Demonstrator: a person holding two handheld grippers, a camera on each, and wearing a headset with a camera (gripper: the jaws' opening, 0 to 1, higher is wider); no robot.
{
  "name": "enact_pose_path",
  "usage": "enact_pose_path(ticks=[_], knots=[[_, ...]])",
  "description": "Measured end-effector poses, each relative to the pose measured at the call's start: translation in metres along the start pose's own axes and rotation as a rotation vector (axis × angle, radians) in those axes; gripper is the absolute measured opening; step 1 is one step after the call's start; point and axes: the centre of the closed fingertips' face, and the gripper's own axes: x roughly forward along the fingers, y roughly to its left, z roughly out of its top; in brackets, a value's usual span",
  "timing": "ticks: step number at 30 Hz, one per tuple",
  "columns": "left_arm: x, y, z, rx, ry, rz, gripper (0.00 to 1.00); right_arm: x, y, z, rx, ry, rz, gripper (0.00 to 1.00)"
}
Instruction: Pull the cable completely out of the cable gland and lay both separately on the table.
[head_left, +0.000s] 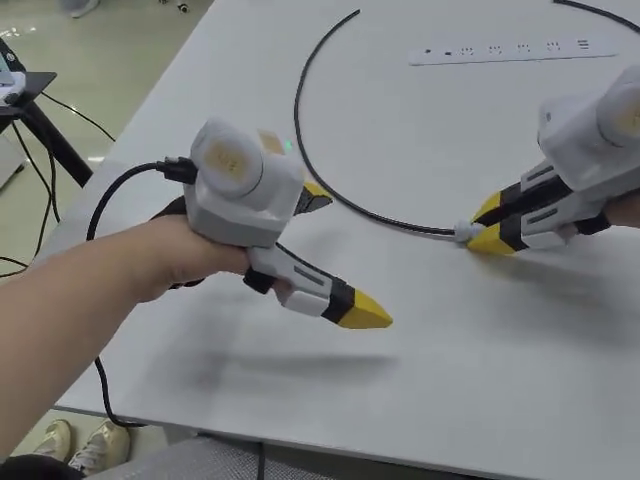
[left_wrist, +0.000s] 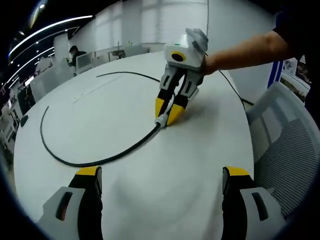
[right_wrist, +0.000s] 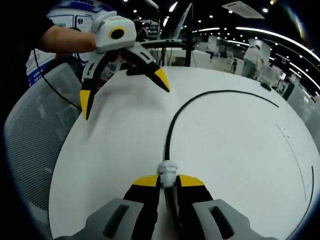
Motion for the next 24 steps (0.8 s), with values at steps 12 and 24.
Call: enact_pose_path(ticks=[12,24], knots=[[0.005,-0.046,0.06,-0.095,-0.19,-0.222,0.81,-0.05,0.062,0.037,-0.084,-0.115,0.108,0.07],[0.005,-0.123,0.111,-0.191,-0.321,-0.534,0.24,-0.102,0.102,0.052,-0.189,-0.148,0.051,0.07]])
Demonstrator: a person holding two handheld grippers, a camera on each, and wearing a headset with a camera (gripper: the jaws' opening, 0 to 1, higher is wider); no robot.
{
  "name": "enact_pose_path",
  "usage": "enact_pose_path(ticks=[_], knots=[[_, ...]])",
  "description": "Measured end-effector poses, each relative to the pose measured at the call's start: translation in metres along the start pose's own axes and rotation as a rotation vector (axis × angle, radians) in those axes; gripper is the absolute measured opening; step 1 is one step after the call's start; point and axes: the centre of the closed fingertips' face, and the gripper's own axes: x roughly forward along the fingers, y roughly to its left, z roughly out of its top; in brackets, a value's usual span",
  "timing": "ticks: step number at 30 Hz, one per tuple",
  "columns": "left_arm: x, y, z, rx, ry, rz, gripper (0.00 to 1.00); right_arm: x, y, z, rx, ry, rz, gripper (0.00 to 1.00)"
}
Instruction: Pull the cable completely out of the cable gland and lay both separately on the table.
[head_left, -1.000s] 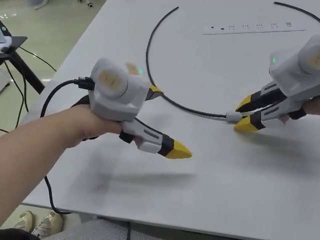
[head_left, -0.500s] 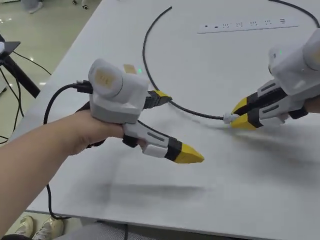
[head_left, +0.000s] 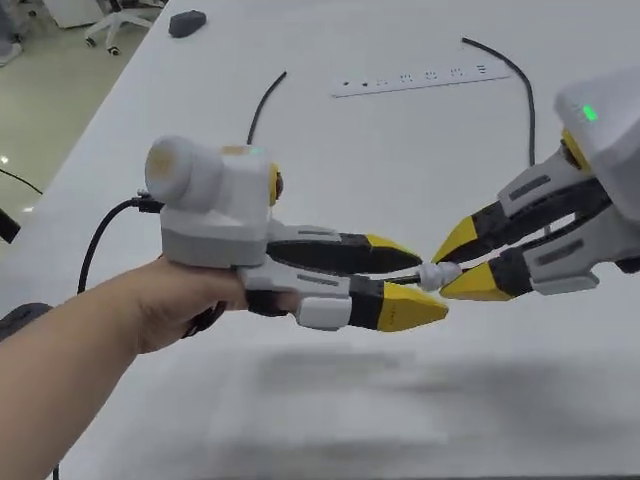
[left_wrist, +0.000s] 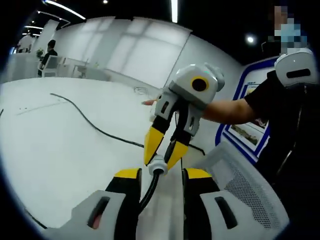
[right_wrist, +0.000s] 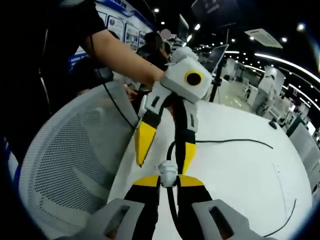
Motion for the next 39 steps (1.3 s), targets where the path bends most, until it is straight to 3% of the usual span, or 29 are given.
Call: enact_pose_path(ticks=[3,6,8,10,13,22,24,27,28,32,37,39], knots=[[0.005,-0.008,0.005,-0.013,-0.025,-0.025,0.24,-0.006,0.001,0.001,-0.007,0.006,-0.019,0.07],[0.009,-0.01,0.011,-0.003,-0.041,-0.02,0.24,-0.012,0.003,0.0,0.005,0.008,-0.037,0.07],[0.011,-0.013,0.014,-0.036,-0.049,-0.031,0.25,-0.015,0.002,0.001,0.001,0.008,-0.05,0.07],[0.013,-0.012,0.016,-0.029,-0.05,-0.023,0.23,-0.017,0.003,0.001,0.005,0.008,-0.056,0.07],[0.014,-0.011,0.017,-0.086,-0.058,-0.015,0.17,-0.019,0.005,0.002,0.0,0.012,-0.06,0.07],[0.015,-0.014,0.017,-0.095,-0.057,-0.027,0.15,-0.02,0.01,0.004,-0.022,0.026,-0.061,0.08],[0.015,-0.015,0.018,-0.084,-0.061,-0.037,0.14,-0.022,0.012,0.006,0.076,0.013,-0.043,0.08],[0.015,-0.019,0.019,0.035,-0.051,-0.047,0.14,-0.024,0.014,0.005,0.209,-0.014,0.019,0.09],[0.015,-0.021,0.02,0.106,-0.04,-0.048,0.14,-0.025,0.017,0.006,0.265,-0.03,0.051,0.09],[0.017,-0.029,0.02,0.155,-0.013,-0.071,0.14,-0.031,0.023,0.01,0.468,-0.09,0.165,0.11],[0.017,-0.03,0.021,0.174,-0.007,-0.075,0.14,-0.031,0.021,0.005,0.512,-0.103,0.186,0.08],[0.018,-0.03,0.019,0.157,-0.004,-0.073,0.14,-0.031,0.023,0.005,0.467,-0.095,0.166,0.08]])
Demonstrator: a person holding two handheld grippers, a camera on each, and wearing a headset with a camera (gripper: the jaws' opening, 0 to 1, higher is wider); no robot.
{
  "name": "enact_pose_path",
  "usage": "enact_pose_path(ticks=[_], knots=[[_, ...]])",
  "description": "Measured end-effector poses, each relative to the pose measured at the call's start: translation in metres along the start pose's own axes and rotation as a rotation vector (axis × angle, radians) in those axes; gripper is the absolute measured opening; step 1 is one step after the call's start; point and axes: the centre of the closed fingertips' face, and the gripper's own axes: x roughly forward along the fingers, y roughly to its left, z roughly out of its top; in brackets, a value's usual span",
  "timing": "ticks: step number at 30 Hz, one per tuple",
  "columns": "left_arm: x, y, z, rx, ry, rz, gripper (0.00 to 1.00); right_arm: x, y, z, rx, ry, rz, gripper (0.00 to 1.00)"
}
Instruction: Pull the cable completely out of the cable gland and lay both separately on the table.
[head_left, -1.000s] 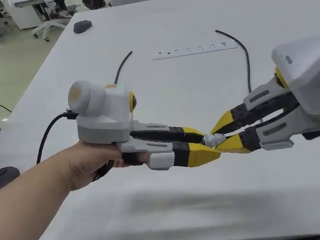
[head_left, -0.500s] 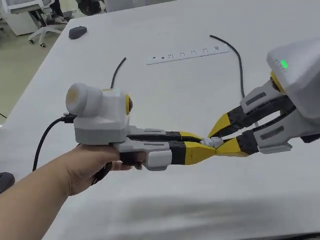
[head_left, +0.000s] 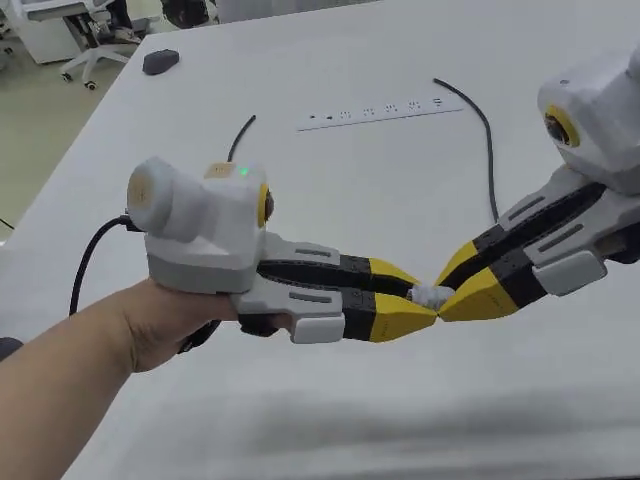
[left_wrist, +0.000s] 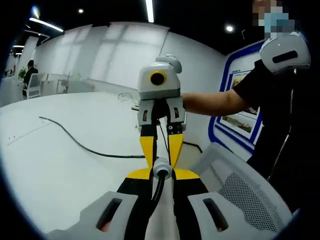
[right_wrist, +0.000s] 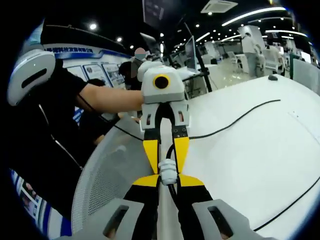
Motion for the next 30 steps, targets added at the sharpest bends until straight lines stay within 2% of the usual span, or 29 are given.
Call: enact_pose_path(ticks=[1,2,3,6,7,8,9,10,13,14,16,18,19,21,22,23,24,25,26,28,29,30], knots=[[0.0,0.001,-0.001,-0.013,0.003,0.005,0.14,0.0,-0.001,0.0,-0.034,0.006,-0.02,0.07],[0.0,0.005,-0.002,-0.058,0.003,0.015,0.14,0.001,-0.003,0.0,-0.09,0.012,-0.06,0.07],[-0.001,0.006,-0.003,-0.092,0.004,0.016,0.14,0.002,-0.001,0.001,-0.108,0.015,-0.069,0.07],[-0.002,0.011,-0.004,-0.134,-0.004,0.015,0.13,0.001,-0.002,0.003,-0.234,0.036,-0.162,0.07],[-0.003,0.011,-0.003,-0.183,-0.015,0.014,0.13,0.0,-0.003,0.004,-0.266,0.039,-0.195,0.06],[-0.002,0.011,0.004,-0.291,-0.061,0.006,0.13,0.0,-0.005,0.004,-0.329,0.055,-0.238,0.06],[-0.005,0.014,0.002,-0.378,-0.06,-0.012,0.13,0.001,-0.003,0.007,-0.369,0.061,-0.279,0.06],[-0.006,0.016,0.003,-0.38,-0.079,-0.011,0.13,0.0,-0.005,0.01,-0.449,0.085,-0.337,0.06],[-0.004,0.019,0.001,-0.437,-0.072,-0.012,0.13,0.001,-0.005,0.009,-0.59,0.166,-0.411,0.06],[-0.004,0.018,0.001,-0.438,-0.067,-0.02,0.13,0.002,-0.004,0.008,-0.597,0.173,-0.414,0.06],[-0.003,0.017,0.002,-0.394,-0.065,-0.016,0.14,0.002,-0.004,0.008,-0.563,0.166,-0.403,0.07],[-0.002,0.017,0.004,-0.332,-0.073,-0.008,0.14,-0.003,-0.006,0.012,-0.505,0.135,-0.395,0.08],[-0.003,0.016,0.008,-0.322,-0.084,-0.011,0.14,-0.004,-0.005,0.015,-0.486,0.115,-0.384,0.08],[-0.004,0.014,0.011,-0.242,-0.083,-0.004,0.14,-0.009,-0.003,0.017,-0.32,0.063,-0.331,0.12],[-0.005,0.012,0.013,-0.188,-0.082,-0.008,0.14,-0.012,-0.003,0.022,-0.266,0.016,-0.302,0.18],[-0.006,0.009,0.014,-0.164,-0.081,-0.013,0.14,-0.013,-0.003,0.022,-0.242,0.006,-0.287,0.2],[-0.006,0.007,0.014,-0.141,-0.081,-0.015,0.14,-0.016,-0.004,0.02,-0.136,-0.019,-0.232,0.18],[-0.006,0.006,0.014,-0.096,-0.072,-0.012,0.14,-0.016,-0.003,0.021,-0.101,-0.042,-0.203,0.17],[-0.006,0.004,0.013,-0.081,-0.062,-0.021,0.14,-0.016,-0.001,0.023,-0.034,-0.075,-0.156,0.17],[-0.006,0.001,0.015,-0.071,-0.075,-0.022,0.14,-0.015,0.001,0.024,-0.018,-0.086,-0.124,0.16],[-0.006,0.001,0.017,-0.068,-0.082,-0.022,0.14,-0.015,-0.005,0.024,-0.036,-0.09,-0.145,0.15],[-0.006,0.001,0.018,-0.066,-0.087,-0.023,0.14,-0.012,0.001,0.021,-0.023,-0.074,-0.094,0.11]])
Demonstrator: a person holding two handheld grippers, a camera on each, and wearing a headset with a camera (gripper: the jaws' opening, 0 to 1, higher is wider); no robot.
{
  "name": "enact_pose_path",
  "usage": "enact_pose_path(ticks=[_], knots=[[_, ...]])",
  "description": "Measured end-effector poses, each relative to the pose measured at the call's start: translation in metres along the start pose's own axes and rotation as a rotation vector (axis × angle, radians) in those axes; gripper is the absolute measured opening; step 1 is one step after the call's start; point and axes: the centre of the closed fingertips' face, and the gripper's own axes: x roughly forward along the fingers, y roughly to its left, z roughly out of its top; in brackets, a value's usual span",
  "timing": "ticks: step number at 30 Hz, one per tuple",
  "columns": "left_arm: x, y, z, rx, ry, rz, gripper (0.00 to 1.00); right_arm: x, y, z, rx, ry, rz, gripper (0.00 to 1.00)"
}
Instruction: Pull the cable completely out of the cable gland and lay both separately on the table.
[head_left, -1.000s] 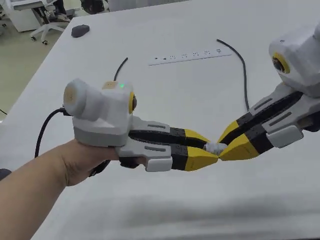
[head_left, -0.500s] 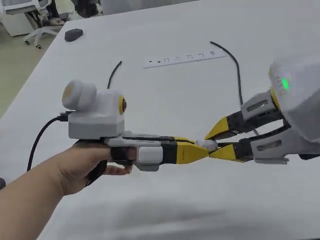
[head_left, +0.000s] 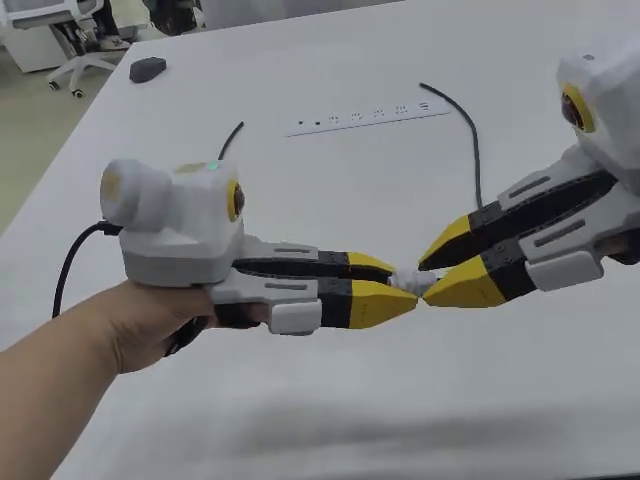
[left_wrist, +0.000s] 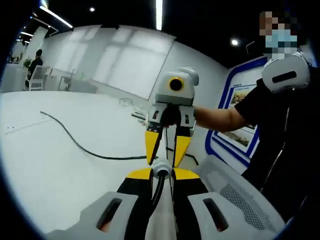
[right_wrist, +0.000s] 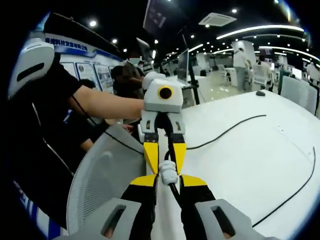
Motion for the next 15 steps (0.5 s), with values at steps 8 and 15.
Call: enact_pose_path(ticks=[8,15], knots=[[-0.003,0.0,-0.006,-0.034,0.014,0.006,0.14,0.007,0.001,-0.005,-0.088,0.021,-0.045,0.08],[-0.002,0.017,-0.002,-0.248,-0.053,0.074,0.14,0.006,-0.011,-0.003,-0.472,0.136,-0.279,0.07]])
